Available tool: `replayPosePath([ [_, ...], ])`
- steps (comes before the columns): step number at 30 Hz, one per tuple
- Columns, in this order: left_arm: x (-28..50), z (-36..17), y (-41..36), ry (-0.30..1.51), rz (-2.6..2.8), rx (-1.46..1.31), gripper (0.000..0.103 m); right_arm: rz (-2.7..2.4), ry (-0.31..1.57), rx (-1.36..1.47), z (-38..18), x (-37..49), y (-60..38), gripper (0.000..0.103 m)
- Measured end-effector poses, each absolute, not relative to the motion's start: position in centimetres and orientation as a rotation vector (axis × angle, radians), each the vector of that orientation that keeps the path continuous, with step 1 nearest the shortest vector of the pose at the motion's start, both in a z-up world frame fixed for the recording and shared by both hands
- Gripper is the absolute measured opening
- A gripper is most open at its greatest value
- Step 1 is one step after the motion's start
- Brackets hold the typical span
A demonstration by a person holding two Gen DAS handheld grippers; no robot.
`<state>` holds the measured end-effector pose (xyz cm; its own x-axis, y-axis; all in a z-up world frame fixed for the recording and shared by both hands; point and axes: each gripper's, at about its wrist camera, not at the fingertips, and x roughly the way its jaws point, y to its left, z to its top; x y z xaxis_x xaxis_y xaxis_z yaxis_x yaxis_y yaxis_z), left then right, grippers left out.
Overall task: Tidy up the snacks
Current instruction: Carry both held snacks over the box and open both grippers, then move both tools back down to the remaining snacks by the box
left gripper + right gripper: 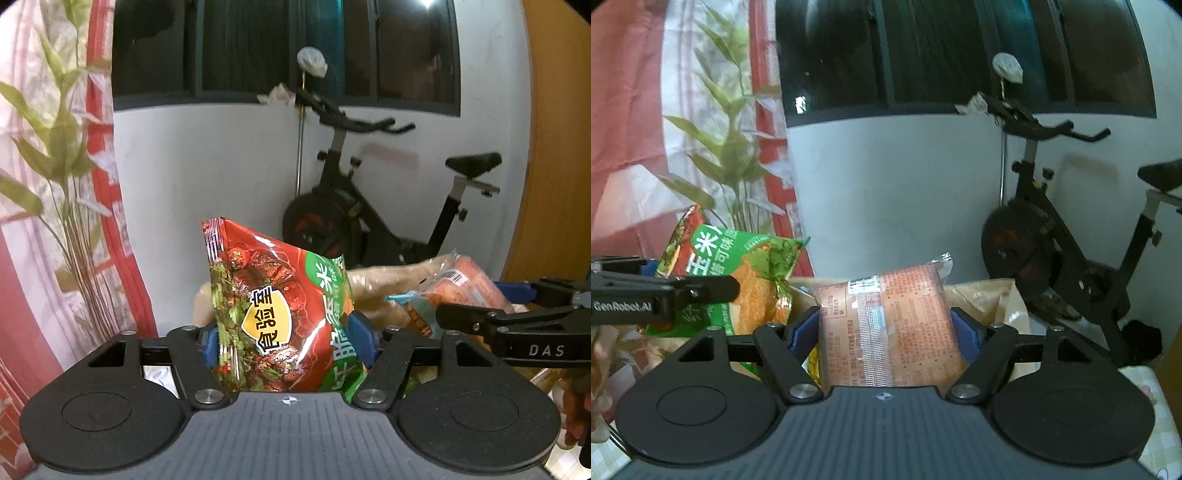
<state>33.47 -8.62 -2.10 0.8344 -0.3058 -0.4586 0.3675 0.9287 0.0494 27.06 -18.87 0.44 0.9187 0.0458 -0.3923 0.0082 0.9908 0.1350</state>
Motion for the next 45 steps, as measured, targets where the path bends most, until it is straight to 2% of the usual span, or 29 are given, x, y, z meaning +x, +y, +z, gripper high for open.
replayPosePath([
  [5,34.6,-2.9,-7.7,0.518,-0.347,0.09,0.081,0.003,0.445,0.144,-0.4,27.2,-19.2,0.077],
  [8,33.9,-2.7,-7.2,0.513,-0.345,0.093,0.081,0.0,0.423,0.143,-0.3,26.6,-19.3,0.08],
  [17,29.0,-0.4,-5.0,0.447,-0.365,0.088,0.081,0.047,0.376,0.137,1.6,23.5,-18.1,0.08],
  [25,23.2,-0.8,-0.6,0.456,-0.348,0.023,0.081,0.105,0.342,0.102,1.8,18.7,-15.5,0.08],
  [30,19.8,-3.7,1.8,0.505,-0.322,-0.008,0.081,0.127,0.334,0.083,0.3,15.4,-14.1,0.08],
  [36,18.1,-9.9,3.1,0.676,-0.287,-0.068,0.081,0.131,0.375,0.149,-2.6,12.1,-13.7,0.08],
  [45,16.2,-16.0,2.1,0.831,-0.287,-0.087,0.081,0.106,0.494,0.177,-6.6,10.5,-14.2,0.08],
])
